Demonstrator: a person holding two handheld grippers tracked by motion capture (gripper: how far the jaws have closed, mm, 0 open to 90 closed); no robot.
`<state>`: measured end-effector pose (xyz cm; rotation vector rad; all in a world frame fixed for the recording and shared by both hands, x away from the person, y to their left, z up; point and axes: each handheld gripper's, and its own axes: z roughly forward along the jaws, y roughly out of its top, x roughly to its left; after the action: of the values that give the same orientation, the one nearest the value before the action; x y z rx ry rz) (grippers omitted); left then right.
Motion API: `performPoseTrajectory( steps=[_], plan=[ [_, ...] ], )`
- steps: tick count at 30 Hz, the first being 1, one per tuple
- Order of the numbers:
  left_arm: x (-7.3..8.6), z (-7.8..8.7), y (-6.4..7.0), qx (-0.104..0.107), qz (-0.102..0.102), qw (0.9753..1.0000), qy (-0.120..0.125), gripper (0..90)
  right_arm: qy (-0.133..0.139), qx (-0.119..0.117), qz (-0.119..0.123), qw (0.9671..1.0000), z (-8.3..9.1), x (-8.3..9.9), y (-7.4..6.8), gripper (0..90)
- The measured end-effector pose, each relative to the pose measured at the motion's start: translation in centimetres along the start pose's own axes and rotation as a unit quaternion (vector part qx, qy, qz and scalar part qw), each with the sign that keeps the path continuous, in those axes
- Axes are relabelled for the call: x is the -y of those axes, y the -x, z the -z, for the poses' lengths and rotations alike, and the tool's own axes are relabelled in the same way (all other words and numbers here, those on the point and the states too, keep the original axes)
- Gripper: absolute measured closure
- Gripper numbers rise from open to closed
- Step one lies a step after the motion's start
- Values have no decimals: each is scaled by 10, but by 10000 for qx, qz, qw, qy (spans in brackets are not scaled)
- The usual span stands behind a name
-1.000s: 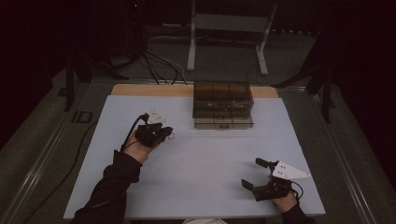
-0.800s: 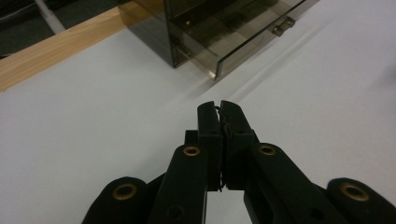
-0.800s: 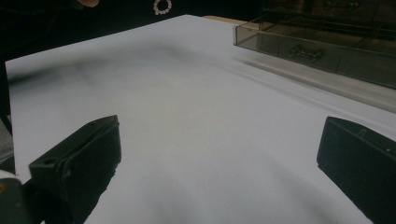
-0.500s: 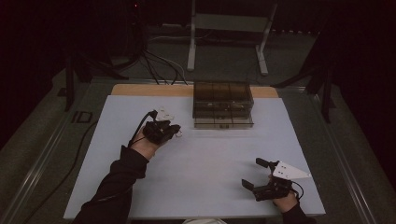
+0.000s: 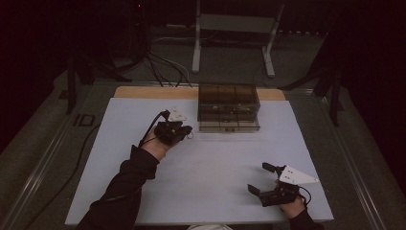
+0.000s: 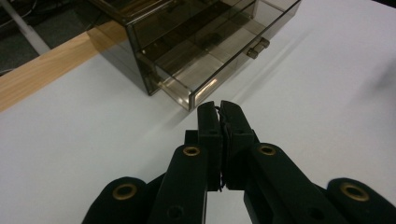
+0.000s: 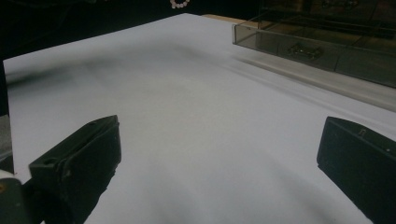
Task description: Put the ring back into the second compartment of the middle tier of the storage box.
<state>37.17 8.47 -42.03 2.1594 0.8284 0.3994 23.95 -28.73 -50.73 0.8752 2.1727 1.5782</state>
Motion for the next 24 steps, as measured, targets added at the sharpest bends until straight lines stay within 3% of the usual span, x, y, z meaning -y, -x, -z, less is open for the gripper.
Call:
performPoseTrajectory(
  steps=[12,24],
  plan=[
    [-19,-8,8,123,-181,9997,72,900,3,4,9,10000,1,0,-1,0],
    [-40,-21,13,301,-207,9992,177,900,8,-1,13,10000,1,0,-1,0]
  ],
)
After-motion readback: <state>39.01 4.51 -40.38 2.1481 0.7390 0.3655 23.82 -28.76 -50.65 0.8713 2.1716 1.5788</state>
